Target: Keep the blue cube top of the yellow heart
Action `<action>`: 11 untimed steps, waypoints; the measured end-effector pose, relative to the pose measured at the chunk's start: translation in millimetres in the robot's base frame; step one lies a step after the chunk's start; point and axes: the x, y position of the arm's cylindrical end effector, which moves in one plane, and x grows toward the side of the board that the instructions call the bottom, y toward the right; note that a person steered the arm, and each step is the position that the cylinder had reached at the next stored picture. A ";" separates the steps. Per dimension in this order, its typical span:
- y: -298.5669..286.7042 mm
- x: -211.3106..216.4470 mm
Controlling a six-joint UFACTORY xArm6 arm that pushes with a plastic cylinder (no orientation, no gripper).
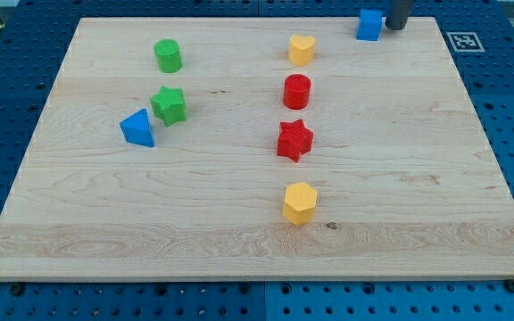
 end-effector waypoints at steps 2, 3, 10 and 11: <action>-13.3 6.4; -18.4 6.4; -97.8 6.5; -112.8 6.5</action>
